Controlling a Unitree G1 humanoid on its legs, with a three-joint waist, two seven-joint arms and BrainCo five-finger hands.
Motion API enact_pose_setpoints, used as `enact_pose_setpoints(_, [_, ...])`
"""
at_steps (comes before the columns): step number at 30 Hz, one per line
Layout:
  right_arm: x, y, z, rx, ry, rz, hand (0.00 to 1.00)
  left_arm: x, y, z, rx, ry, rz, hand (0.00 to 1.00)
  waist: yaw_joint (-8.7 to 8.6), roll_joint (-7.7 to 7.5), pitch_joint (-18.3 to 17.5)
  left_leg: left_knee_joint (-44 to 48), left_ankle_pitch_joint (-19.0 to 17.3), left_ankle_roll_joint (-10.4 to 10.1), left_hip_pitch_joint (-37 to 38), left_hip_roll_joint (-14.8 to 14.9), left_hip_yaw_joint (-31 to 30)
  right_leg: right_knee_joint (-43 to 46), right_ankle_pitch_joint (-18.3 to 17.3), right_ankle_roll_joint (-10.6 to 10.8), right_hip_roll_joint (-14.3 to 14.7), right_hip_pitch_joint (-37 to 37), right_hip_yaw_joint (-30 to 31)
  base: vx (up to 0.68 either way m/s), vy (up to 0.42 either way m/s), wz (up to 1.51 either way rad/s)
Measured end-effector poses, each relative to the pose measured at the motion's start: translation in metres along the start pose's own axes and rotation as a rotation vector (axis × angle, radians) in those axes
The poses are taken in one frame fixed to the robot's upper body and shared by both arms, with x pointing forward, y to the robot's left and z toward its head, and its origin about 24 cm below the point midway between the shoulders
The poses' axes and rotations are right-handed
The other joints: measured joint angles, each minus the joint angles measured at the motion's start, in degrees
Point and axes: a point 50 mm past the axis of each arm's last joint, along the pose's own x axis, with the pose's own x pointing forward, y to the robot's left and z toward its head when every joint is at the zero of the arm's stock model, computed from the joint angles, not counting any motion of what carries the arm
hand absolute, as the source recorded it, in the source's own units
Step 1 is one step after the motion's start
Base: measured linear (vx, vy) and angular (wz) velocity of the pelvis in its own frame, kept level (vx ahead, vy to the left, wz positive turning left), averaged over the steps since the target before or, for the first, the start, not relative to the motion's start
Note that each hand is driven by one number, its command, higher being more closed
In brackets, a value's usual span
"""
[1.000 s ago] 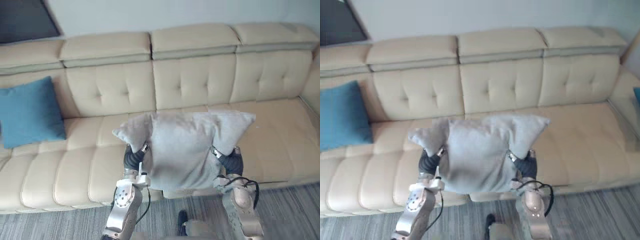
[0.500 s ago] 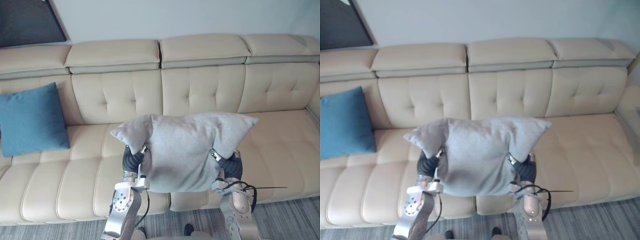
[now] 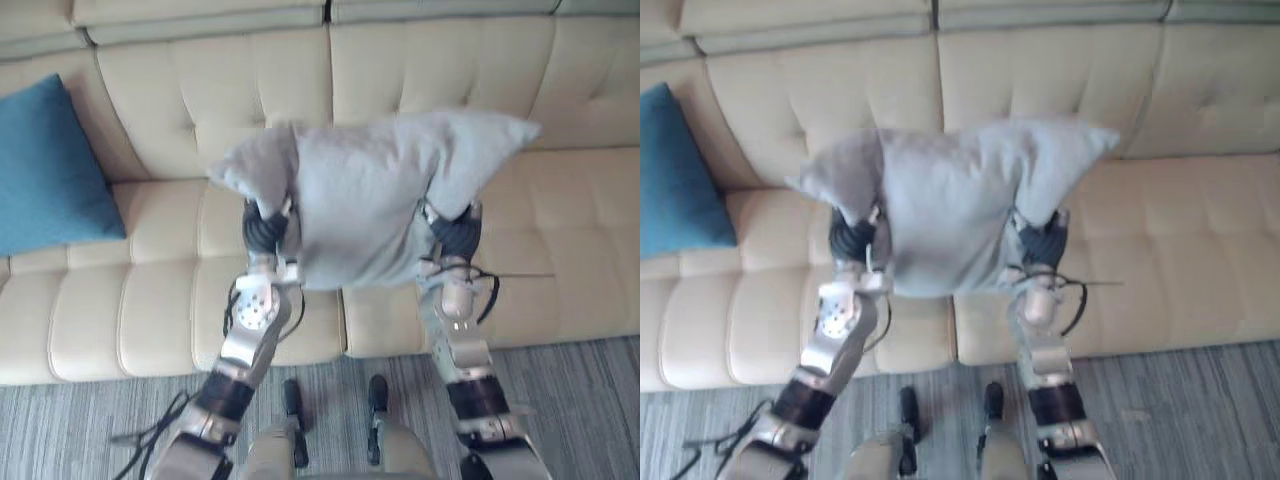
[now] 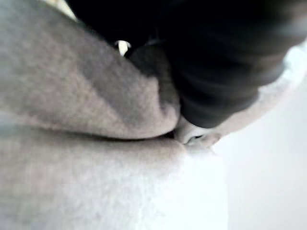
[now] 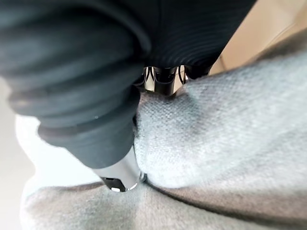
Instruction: Pick up cushions and gather them together orderly.
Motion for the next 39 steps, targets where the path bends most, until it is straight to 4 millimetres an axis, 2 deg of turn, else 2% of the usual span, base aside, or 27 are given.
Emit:
enact_pose_setpoints(2, [0.035,0.017,0.028,-0.004,-0.114,-0.014,1.00,0.035,-0.014,0.027,0.010,-0.108,0.007,1.00,0.06,0.20,2.91,-0.33,1.25,-0.09,-2.48,0.08,-0.23,0.03,0.89,-0.17,0.15,-2.61,-0.02,-0.09,-0.011,0.03])
enact_pose_setpoints(3, [0.046,0.022,0.037,-0.001,-0.145,-0.020,1.00,0.045,-0.019,0.037,0.015,-0.142,0.006,1.00,0.05,0.27,3.72,-0.86,1.85,-0.05,-3.27,0.08,-0.27,-0.10,1.26,-0.25,0.21,-3.49,-0.04,-0.11,-0.018,0.07])
enact_pose_setpoints(4, [0.066,0.031,0.056,-0.004,-0.196,-0.024,1.00,0.066,-0.027,0.055,0.029,-0.196,0.017,1.00,0.05,0.61,4.92,-2.66,3.61,-0.12,-5.00,0.03,-0.36,-0.62,2.32,-0.39,0.33,-5.79,-0.22,-0.06,-0.011,0.05])
enact_pose_setpoints(10, [0.102,0.051,0.100,0.034,-0.277,-0.042,1.00,0.107,-0.044,0.101,0.042,-0.290,0.050,1.00,0.11,1.38,9.53,-5.52,6.13,-0.72,-8.28,0.08,-0.82,-4.31,5.02,-0.71,1.03,-8.44,-0.40,-0.01,-0.004,0.02])
enact_pose_setpoints(11, [0.105,0.054,0.104,0.041,-0.280,-0.042,1.00,0.110,-0.045,0.106,0.036,-0.296,0.059,0.00,0.09,1.41,9.62,-6.18,6.73,-0.77,-8.96,0.19,-1.06,-4.63,5.25,-0.70,0.97,-9.25,-0.61,0.02,-0.021,0.06])
enact_pose_setpoints(12, [0.109,0.056,0.106,0.048,-0.271,-0.045,0.00,0.114,-0.044,0.109,0.034,-0.290,0.074,0.00,0.07,1.97,10.01,-7.04,7.04,-0.98,-9.27,0.32,-1.74,-4.99,5.39,-0.77,1.08,-9.64,-1.13,0.03,-0.021,0.07])
enact_pose_setpoints(18, [0.120,0.052,0.102,0.048,-0.203,-0.072,0.00,0.123,-0.037,0.099,0.034,-0.207,0.127,0.00,0.51,2.53,10.34,-7.02,7.22,-1.24,-10.83,0.82,-1.86,-4.78,5.35,-0.75,1.28,-10.76,-2.01,0.06,-0.008,0.06])
enact_pose_setpoints(21, [0.125,0.046,0.107,0.053,-0.212,-0.065,0.00,0.125,-0.038,0.104,0.010,-0.208,0.120,0.00,0.79,2.73,10.45,-6.83,7.23,-1.25,-10.68,1.26,-1.83,-3.77,5.19,-0.64,1.54,-10.78,-2.45,0.07,-0.013,0.05])
enact_pose_setpoints(23, [0.130,0.038,0.112,0.077,-0.211,-0.076,0.00,0.131,-0.034,0.108,0.025,-0.208,0.120,0.00,0.75,2.84,10.53,-6.76,7.23,-1.24,-10.25,1.42,-1.82,-0.19,3.11,-0.30,1.47,-11.76,-2.55,0.09,-0.023,0.10])
enact_pose_setpoints(26, [0.141,0.018,0.123,0.082,-0.231,-0.075,0.00,0.138,-0.017,0.119,0.054,-0.235,0.118,0.00,0.87,3.61,11.76,-6.81,7.22,-1.23,-8.56,2.10,-1.92,15.62,-2.35,-0.27,1.22,-19.12,-2.51,0.06,-0.034,0.07])
enact_pose_setpoints(27, [0.143,0.005,0.127,0.065,-0.252,-0.076,0.00,0.140,-0.006,0.122,0.066,-0.243,0.118,0.00,0.75,3.68,12.11,-6.77,7.20,-1.26,-8.08,1.85,-2.05,12.68,-1.61,-0.15,1.00,-18.89,-1.49,0.00,-0.061,0.49])
enact_pose_setpoints(28, [0.143,-0.011,0.135,0.069,-0.291,-0.082,0.00,0.141,0.010,0.125,0.090,-0.255,0.132,0.00,-0.05,3.32,12.39,-6.73,6.73,-1.80,-7.62,0.67,-2.32,6.76,2.66,-0.13,-0.11,-17.02,-1.24,0.01,-0.077,0.40])
enact_pose_setpoints(29, [0.142,-0.017,0.141,0.065,-0.319,-0.079,0.00,0.142,0.021,0.129,0.095,-0.272,0.153,0.00,0.45,3.33,12.47,-6.68,6.54,-2.10,-7.67,1.04,-1.81,5.44,2.82,-0.21,0.28,-16.59,-1.06,0.06,-0.096,0.10])
enact_pose_setpoints(30, [0.139,-0.029,0.143,0.042,-0.349,-0.072,0.00,0.140,0.049,0.133,0.106,-0.288,0.205,0.00,0.64,3.38,12.60,-6.51,6.29,-2.44,-7.48,1.62,-1.12,5.07,2.81,-0.28,0.95,-16.41,-0.65,0.11,-0.114,-0.32])
enact_pose_setpoints(31, [0.137,-0.044,0.139,0.019,-0.345,-0.088,0.00,0.138,0.066,0.130,0.115,-0.277,0.237,0.00,0.57,3.29,12.87,-6.38,6.29,-2.43,-6.86,1.84,-0.59,5.18,2.81,-0.28,1.18,-15.81,-0.48,0.12,-0.105,-0.27])
enact_pose_setpoints(32, [0.133,-0.070,0.125,-0.007,-0.302,-0.131,0.00,0.134,0.084,0.121,0.121,-0.247,0.262,0.00,0.38,3.28,13.89,-5.16,6.24,-2.39,-5.36,2.01,-0.20,5.46,2.81,-0.29,1.25,-13.74,-0.40,0.14,-0.109,-0.03])
enact_pose_setpoints(33, [0.121,-0.105,0.101,-0.034,-0.229,-0.203,0.00,0.124,0.105,0.101,0.138,-0.186,0.281,0.00,-0.33,3.13,14.15,-0.01,3.48,-3.75,-6.01,2.35,-0.04,6.11,2.79,-0.31,0.96,-11.27,0.10,0.13,-0.085,0.03])
enact_pose_setpoints(34, [0.113,-0.120,0.090,-0.047,-0.196,-0.232,0.00,0.116,0.117,0.090,0.151,-0.154,0.296,0.00,-0.48,3.07,14.20,1.34,2.19,-4.31,-5.56,2.35,0.21,6.12,2.68,-0.48,1.09,-9.65,0.59,0.17,-0.086,-0.05])
enact_pose_setpoints(35, [0.100,-0.140,0.080,-0.057,-0.172,-0.269,0.00,0.102,0.136,0.075,0.168,-0.115,0.322,0.00,-0.56,3.07,14.20,-1.24,2.40,-3.93,-4.14,2.21,0.09,6.30,1.98,-1.35,1.26,-7.68,0.83,0.14,-0.029,-0.41])
enact_pose_setpoints(36, [0.088,-0.155,0.076,-0.084,-0.165,-0.281,0.00,0.082,0.160,0.062,0.193,-0.080,0.359,0.00,-0.50,3.20,14.10,-6.44,6.51,-2.94,-2.75,2.23,-0.03,7.88,0.09,-1.01,2.03,-6.57,1.00,0.13,0.000,-0.56])
enact_pose_setpoints(37, [0.082,-0.160,0.074,-0.095,-0.167,-0.279,0.00,0.073,0.170,0.058,0.199,-0.070,0.378,0.00,-0.37,3.22,14.07,-6.77,8.63,-1.61,-2.77,2.45,0.35,9.36,-1.64,-0.52,2.46,-6.39,1.10,0.12,0.055,-0.28])
enact_pose_setpoints(38, [0.069,-0.172,0.072,-0.118,-0.174,-0.287,0.00,0.059,0.179,0.048,0.205,-0.041,0.392,0.00,-1.09,3.01,13.97,-6.58,7.96,-1.05,-2.29,1.58,0.45,10.78,-3.28,-0.19,1.55,-6.33,0.92,0.13,0.075,0.12])
enact_pose_setpoints(39, [0.056,-0.185,0.064,-0.127,-0.149,-0.316,0.00,0.044,0.184,0.034,0.217,0.006,0.386,0.00,-1.14,2.88,14.02,-6.58,7.96,-1.05,-1.74,1.30,-0.24,11.23,-3.32,-0.12,1.20,-5.82,0.83,0.14,0.070,0.35])
